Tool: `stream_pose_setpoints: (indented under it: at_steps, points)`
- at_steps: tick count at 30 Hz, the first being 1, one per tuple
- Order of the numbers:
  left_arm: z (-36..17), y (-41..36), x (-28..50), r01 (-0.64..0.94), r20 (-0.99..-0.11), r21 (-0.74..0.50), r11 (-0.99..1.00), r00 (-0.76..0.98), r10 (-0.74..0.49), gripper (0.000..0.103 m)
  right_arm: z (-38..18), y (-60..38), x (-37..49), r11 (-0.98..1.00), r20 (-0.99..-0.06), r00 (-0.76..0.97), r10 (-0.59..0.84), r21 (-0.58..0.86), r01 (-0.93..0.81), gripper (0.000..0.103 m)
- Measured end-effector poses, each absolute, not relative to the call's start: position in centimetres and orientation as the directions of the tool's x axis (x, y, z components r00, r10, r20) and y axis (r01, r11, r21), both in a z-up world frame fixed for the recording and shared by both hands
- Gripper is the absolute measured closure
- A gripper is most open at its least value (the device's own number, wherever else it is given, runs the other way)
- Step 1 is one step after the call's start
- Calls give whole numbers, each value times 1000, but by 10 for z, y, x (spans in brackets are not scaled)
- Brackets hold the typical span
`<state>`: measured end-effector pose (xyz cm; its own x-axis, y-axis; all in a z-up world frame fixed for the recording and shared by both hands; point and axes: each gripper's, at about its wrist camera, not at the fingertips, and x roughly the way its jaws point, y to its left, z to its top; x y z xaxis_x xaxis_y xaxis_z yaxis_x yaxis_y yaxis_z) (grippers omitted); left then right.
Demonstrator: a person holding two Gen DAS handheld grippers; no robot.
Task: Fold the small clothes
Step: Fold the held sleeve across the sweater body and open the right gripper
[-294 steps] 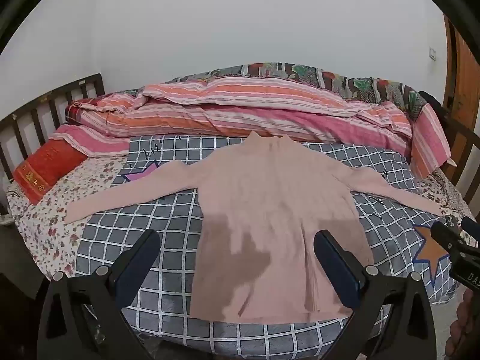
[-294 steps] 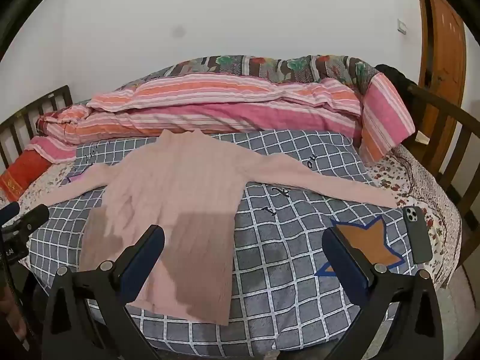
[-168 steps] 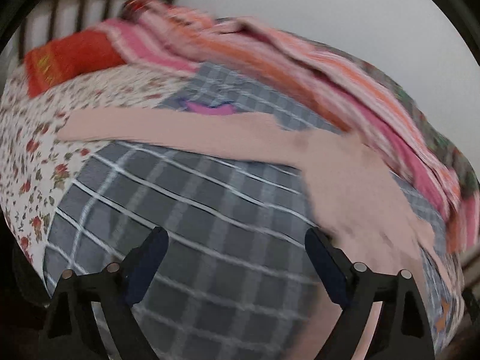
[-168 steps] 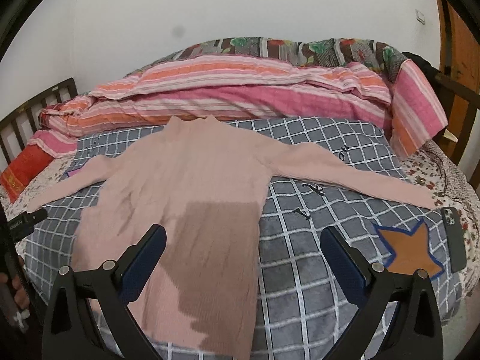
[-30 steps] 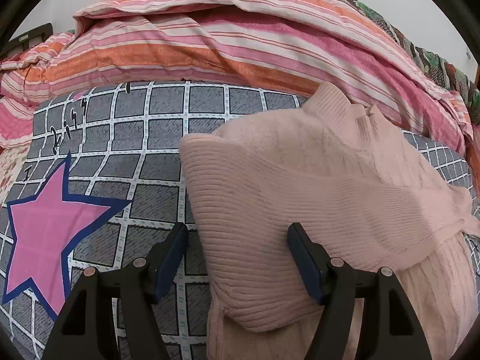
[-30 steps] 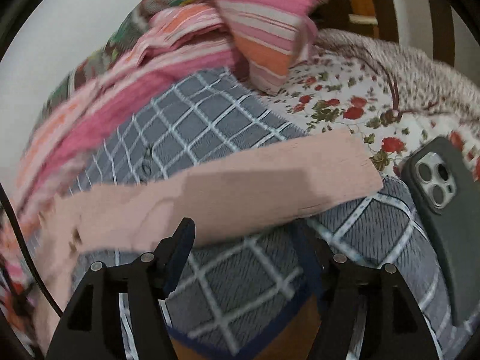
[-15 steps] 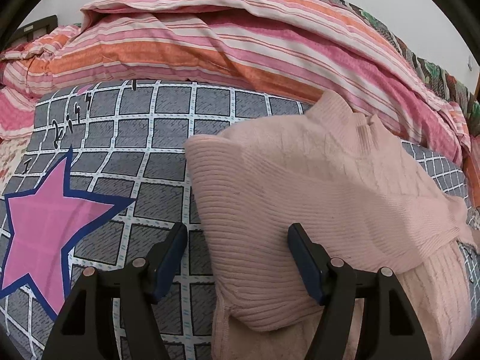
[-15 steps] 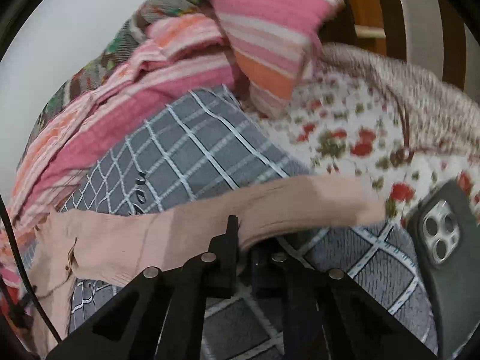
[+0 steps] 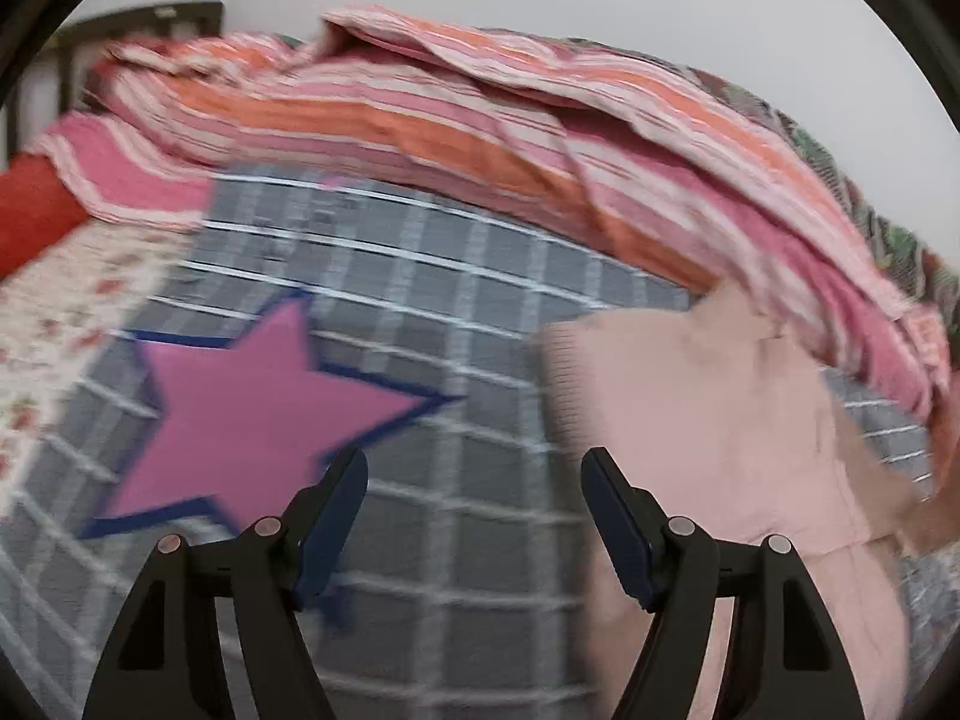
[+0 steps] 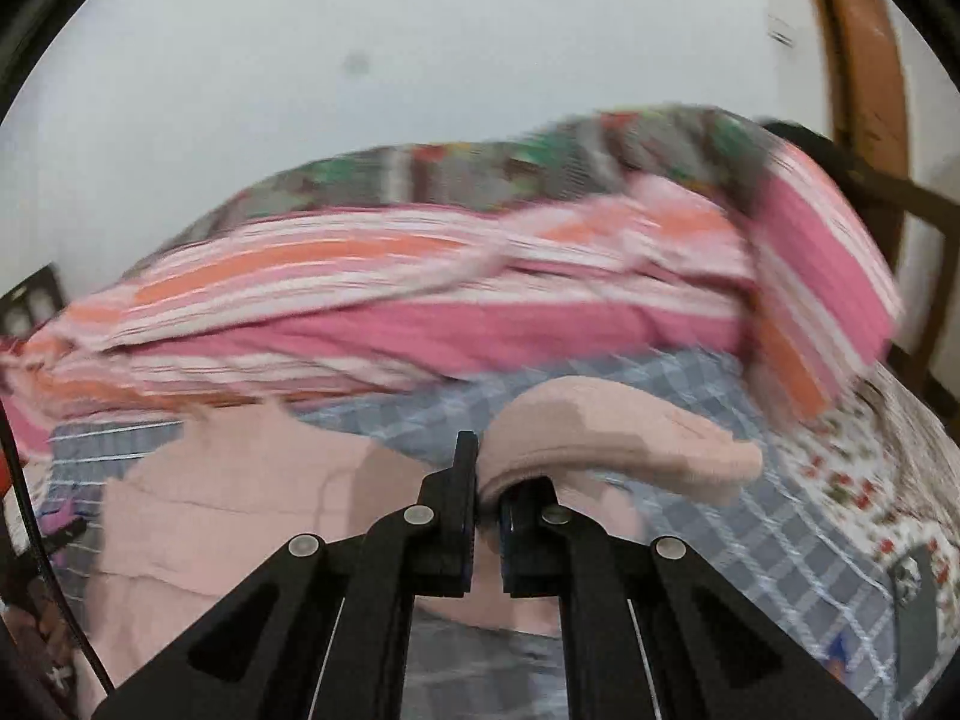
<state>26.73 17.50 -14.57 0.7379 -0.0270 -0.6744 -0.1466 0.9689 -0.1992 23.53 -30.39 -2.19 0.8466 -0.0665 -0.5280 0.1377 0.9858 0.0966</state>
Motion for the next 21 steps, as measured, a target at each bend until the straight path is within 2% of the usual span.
stream_pose_setpoints:
  at_steps: [3,5,9,15,16,18,19,20,21]
  points:
    - [-149,195,251,-172,-670,-129,977,741,42,31,-17,-246,250,995,-519,855,8,91,45,97]
    - [-152,206,243,-181,-658,-132,974,751,50,31,-20,-200,262,995,-527,846,79,95,-34,97]
    - [-167,225,237,-166,-656,-250,954,754,-41,31,-46,-107,286,981,-561,806,189,74,-178,97]
    - [-172,218,241,-132,-651,-266,955,755,-77,31,-119,-48,321,962,-685,678,267,151,-226,96]
    - [-172,216,242,-126,-649,-264,956,756,-80,31,-128,-44,325,961,-699,661,273,160,-227,93]
    - [-172,214,241,-112,-644,-263,958,760,-88,31,-135,-41,327,948,-719,620,314,197,-252,76]
    - [-171,213,241,-103,-639,-265,959,763,-95,31,-134,-40,321,941,-718,612,332,211,-263,61]
    - [-171,212,240,-92,-633,-270,958,767,-104,31,-130,-45,315,934,-706,614,352,224,-278,51]
    - [-170,212,239,-77,-626,-278,958,771,-120,31,-124,-54,305,927,-679,634,369,226,-298,49]
